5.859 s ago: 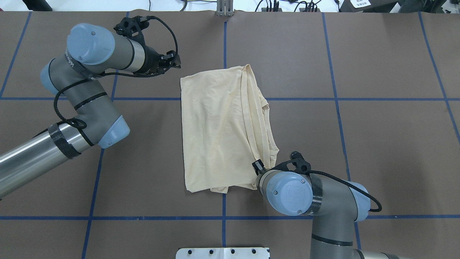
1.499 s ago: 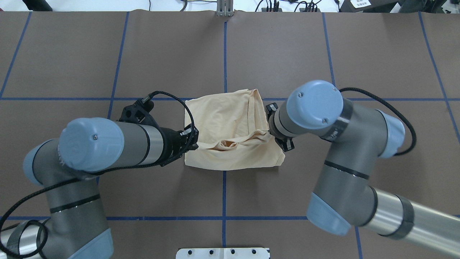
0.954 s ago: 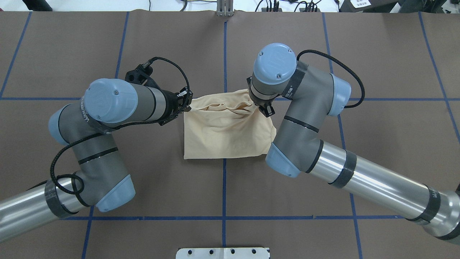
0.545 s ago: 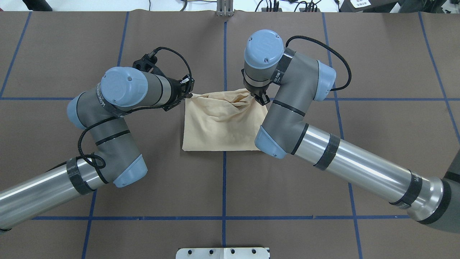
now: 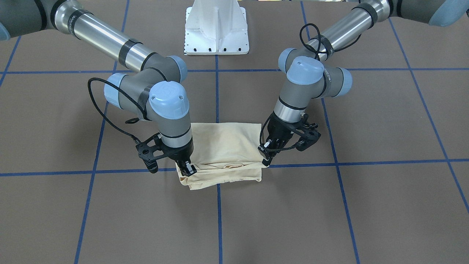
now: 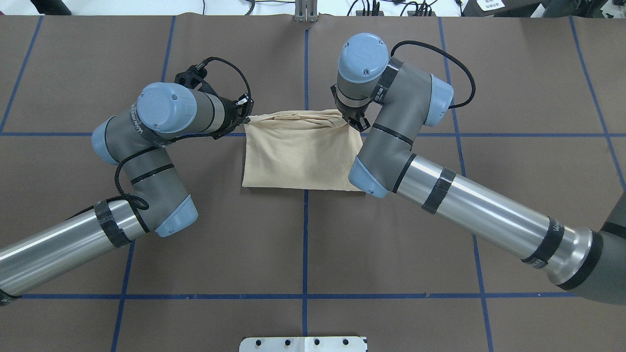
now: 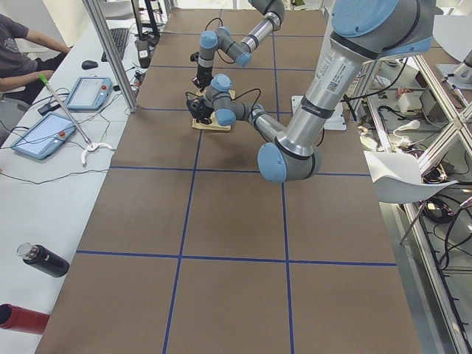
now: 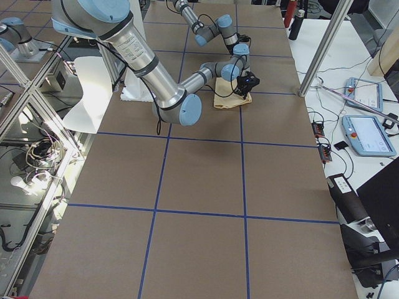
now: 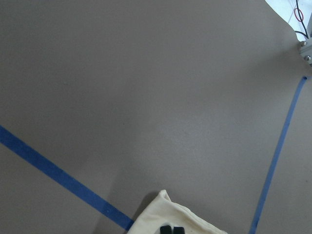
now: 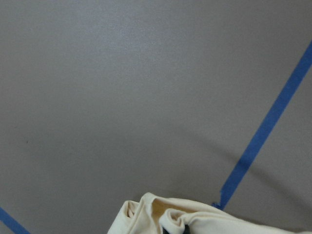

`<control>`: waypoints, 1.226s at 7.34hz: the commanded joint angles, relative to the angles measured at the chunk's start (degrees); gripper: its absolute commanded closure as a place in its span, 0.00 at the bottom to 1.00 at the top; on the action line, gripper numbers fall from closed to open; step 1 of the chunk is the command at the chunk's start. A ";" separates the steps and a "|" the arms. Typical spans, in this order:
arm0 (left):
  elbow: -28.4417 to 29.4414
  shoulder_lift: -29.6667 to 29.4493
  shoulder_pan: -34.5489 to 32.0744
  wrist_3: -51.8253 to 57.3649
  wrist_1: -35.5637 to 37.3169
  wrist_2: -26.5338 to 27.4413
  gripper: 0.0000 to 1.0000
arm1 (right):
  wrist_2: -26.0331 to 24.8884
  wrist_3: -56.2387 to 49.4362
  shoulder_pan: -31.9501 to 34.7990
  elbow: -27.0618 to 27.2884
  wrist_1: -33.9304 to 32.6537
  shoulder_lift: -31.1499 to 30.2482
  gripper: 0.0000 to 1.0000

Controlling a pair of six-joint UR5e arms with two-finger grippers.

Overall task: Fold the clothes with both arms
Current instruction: 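Release the folded shirt and raise both grippers away from it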

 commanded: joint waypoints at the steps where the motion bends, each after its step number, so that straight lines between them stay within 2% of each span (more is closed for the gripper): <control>1: 2.43 -1.09 -0.24 0.52 -1.33 0.01 0.92 | 0.56 -0.26 1.07 -2.20 0.34 2.42 0.00; 2: 2.52 -1.09 -1.99 2.96 -2.99 -0.07 0.75 | 2.31 -1.48 3.43 -2.20 0.26 2.69 0.00; 3: 2.52 -1.09 -4.09 3.68 -4.13 -0.51 0.74 | 5.80 -5.58 6.93 -2.20 0.25 2.34 0.00; 4: 2.43 -1.09 -6.03 4.90 -4.23 -3.30 0.74 | 9.32 -8.14 9.40 -2.11 0.17 1.99 0.00; 6: 0.86 -0.13 -8.58 9.54 -4.06 -8.66 0.75 | 10.58 -13.23 11.43 0.24 -0.01 -2.03 0.00; 7: -3.24 3.10 -10.34 15.49 -3.62 -13.39 0.74 | 12.33 -20.75 13.71 4.78 0.08 -7.62 0.00; 9: -14.12 13.88 -13.68 30.85 -3.09 -17.90 0.74 | 18.64 -39.80 21.43 12.36 -0.36 -18.26 0.00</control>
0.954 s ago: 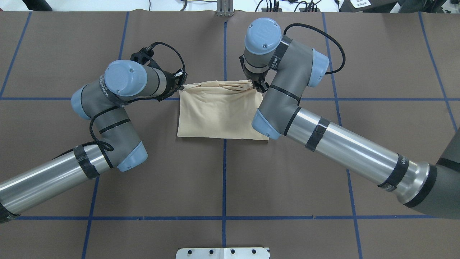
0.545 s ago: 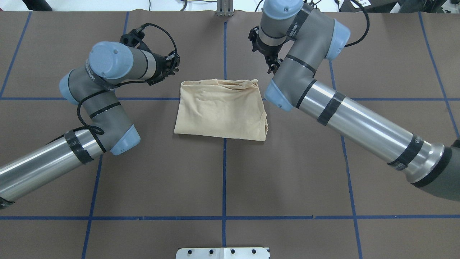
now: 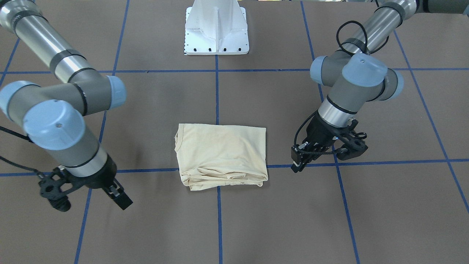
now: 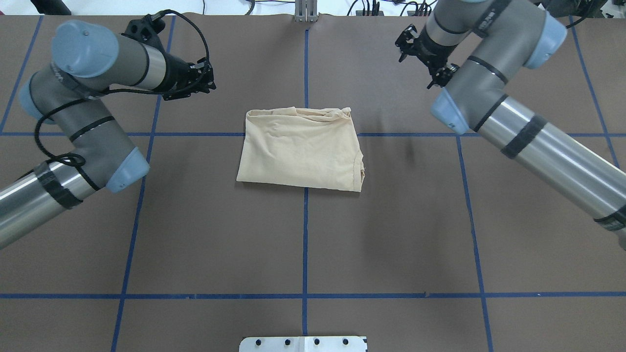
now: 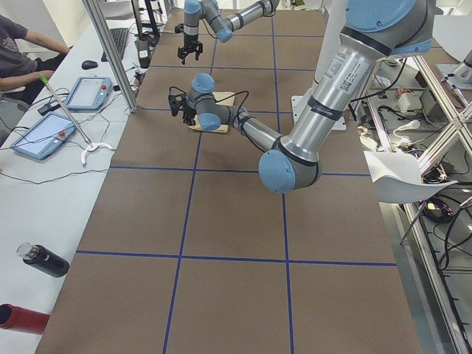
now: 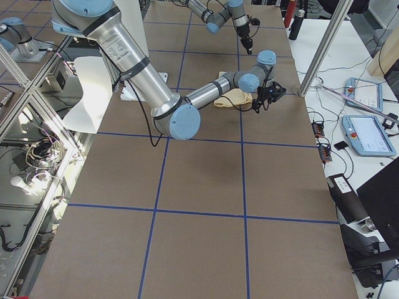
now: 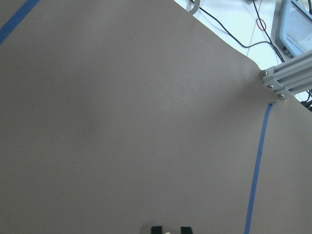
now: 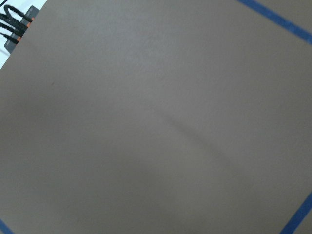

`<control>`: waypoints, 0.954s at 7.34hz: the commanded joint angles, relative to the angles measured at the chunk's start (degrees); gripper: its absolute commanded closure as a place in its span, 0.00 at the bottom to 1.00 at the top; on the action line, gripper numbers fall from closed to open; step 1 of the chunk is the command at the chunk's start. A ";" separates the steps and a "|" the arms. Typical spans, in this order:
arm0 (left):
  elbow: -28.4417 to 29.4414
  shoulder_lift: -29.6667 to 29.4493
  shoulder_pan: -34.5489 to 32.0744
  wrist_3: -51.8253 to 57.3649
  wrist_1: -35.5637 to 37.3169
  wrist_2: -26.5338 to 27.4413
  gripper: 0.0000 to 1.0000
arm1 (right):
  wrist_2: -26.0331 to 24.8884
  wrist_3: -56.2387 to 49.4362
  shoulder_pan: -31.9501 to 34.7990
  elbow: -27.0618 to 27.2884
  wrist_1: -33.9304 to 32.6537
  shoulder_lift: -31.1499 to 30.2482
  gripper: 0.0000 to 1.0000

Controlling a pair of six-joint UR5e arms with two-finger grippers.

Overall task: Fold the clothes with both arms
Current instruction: 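Release the folded shirt and raise both grippers away from it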

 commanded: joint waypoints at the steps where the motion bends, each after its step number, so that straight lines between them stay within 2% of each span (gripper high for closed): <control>1: -11.15 13.04 -5.41 17.66 0.35 -6.06 0.74 | 5.80 -22.57 8.91 6.19 -0.18 -10.45 0.00; 2: -13.81 19.37 -10.49 29.14 0.35 -9.92 0.74 | 7.65 -32.51 13.57 7.07 -0.27 -14.49 0.00; 4: -13.49 26.78 -22.52 50.41 1.05 -17.31 0.74 | 12.74 -52.12 23.15 7.43 -0.27 -21.79 0.00; 5: -13.22 28.73 -28.06 61.32 4.88 -18.48 0.74 | 13.20 -61.69 26.94 7.43 -0.18 -25.57 0.00; 7: -13.22 28.84 -38.61 81.89 17.51 -19.10 0.71 | 14.69 -79.12 32.14 7.26 -0.36 -31.29 0.00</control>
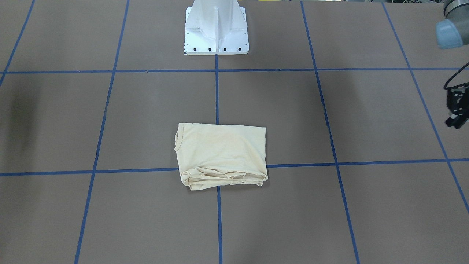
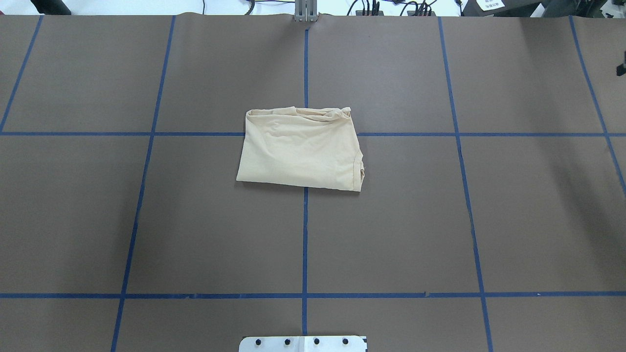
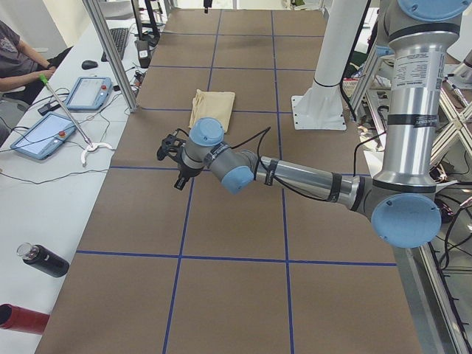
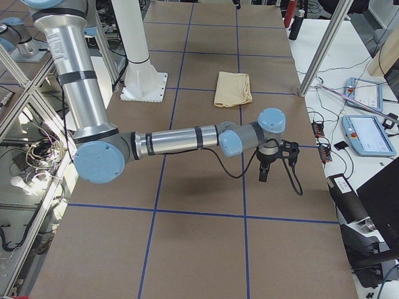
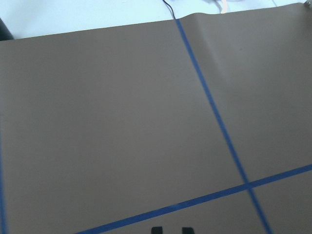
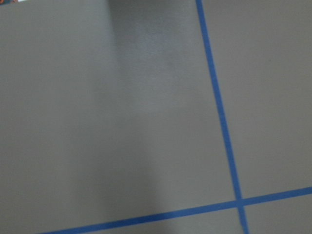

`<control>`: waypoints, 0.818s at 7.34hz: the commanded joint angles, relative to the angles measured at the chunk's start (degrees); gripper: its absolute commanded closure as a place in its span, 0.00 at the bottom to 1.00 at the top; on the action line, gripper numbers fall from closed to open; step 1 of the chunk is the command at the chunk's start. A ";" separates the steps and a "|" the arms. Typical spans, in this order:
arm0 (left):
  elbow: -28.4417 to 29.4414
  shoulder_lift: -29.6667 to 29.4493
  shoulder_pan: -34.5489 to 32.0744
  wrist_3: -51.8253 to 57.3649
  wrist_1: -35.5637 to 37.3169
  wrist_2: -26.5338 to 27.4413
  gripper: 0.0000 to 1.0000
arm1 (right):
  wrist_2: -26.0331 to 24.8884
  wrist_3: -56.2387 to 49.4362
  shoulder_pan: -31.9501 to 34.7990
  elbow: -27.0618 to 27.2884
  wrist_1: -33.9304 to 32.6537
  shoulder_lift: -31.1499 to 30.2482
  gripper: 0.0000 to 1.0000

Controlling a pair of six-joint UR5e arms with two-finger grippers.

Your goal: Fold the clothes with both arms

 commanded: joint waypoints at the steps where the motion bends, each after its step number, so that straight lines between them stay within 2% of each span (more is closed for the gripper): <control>1: 0.17 0.53 -11.04 20.94 12.66 -1.98 0.53 | 1.12 -15.26 5.00 -0.09 -0.14 -5.43 0.00; 2: 0.87 0.87 -12.56 23.45 14.63 -2.95 0.01 | 1.12 -19.13 5.10 0.00 -2.92 -5.71 0.00; 4: 2.02 0.79 -12.49 22.95 14.91 -3.74 0.00 | 1.12 -25.39 5.02 0.09 -11.27 -4.66 0.00; 6: 1.49 0.35 -12.40 22.59 18.25 -7.69 0.00 | 1.99 -24.45 4.93 -0.87 -11.48 -3.61 0.00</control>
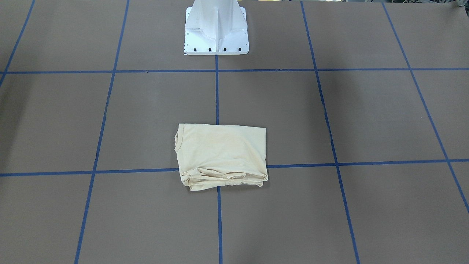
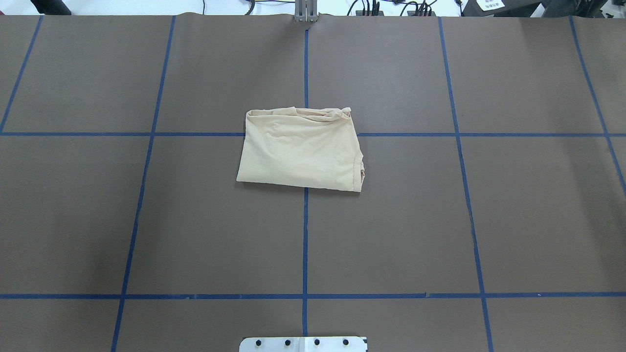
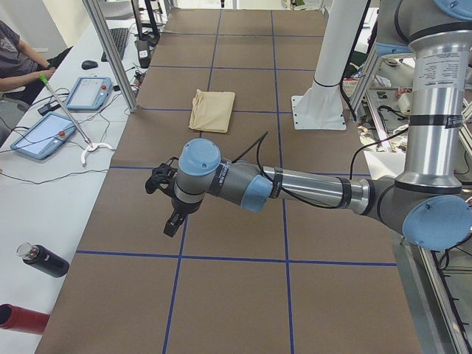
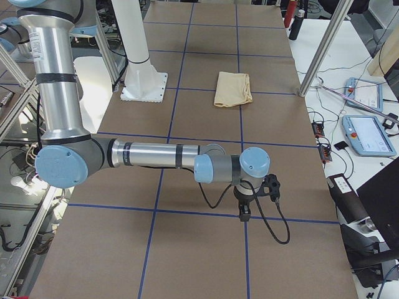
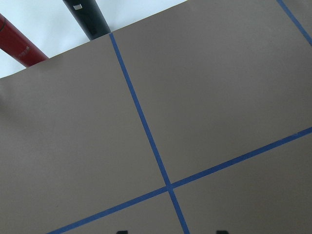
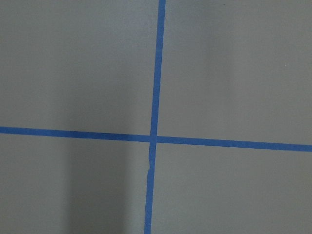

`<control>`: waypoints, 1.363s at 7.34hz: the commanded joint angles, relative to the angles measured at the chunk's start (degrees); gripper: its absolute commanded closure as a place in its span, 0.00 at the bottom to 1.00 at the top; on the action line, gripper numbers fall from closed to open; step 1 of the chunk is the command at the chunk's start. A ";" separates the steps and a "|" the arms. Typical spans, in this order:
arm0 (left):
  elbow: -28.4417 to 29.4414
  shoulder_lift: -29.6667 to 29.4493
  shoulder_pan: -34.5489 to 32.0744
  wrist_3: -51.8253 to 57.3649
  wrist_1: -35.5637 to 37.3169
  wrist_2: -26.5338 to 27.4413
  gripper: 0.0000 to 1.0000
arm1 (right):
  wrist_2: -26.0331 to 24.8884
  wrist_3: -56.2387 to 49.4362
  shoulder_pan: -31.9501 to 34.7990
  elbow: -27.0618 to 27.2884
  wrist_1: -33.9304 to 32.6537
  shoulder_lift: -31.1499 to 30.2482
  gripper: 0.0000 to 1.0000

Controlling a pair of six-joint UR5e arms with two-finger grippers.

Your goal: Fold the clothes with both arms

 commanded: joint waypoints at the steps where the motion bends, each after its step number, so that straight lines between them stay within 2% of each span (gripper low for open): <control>1: 0.49 0.10 0.00 0.03 1.49 -2.22 0.00 | 0.89 0.32 -0.04 -0.92 -0.74 1.23 0.00; 4: -0.38 1.24 0.18 -0.14 0.87 -1.53 0.00 | 0.45 0.41 0.13 2.67 -1.18 -0.96 0.00; 5: -0.47 2.90 0.18 -0.67 0.88 -0.04 0.00 | -0.85 0.41 -0.13 5.90 -5.19 -0.70 0.00; 6: -0.56 4.22 0.35 -0.58 0.79 0.76 0.00 | -3.04 0.41 -0.65 11.51 -11.49 -0.79 0.00; 7: -0.56 3.88 0.44 -0.84 0.87 1.72 0.00 | -3.32 -0.20 -0.66 14.87 -15.64 -2.18 0.00; 8: 0.14 3.71 0.44 -1.46 0.88 2.86 0.00 | -2.89 -0.38 -0.75 14.64 -15.34 -4.37 0.00; 10: 0.84 2.14 0.53 -4.44 0.87 2.09 0.00 | -0.96 -0.38 -0.75 15.16 -15.33 -4.30 0.00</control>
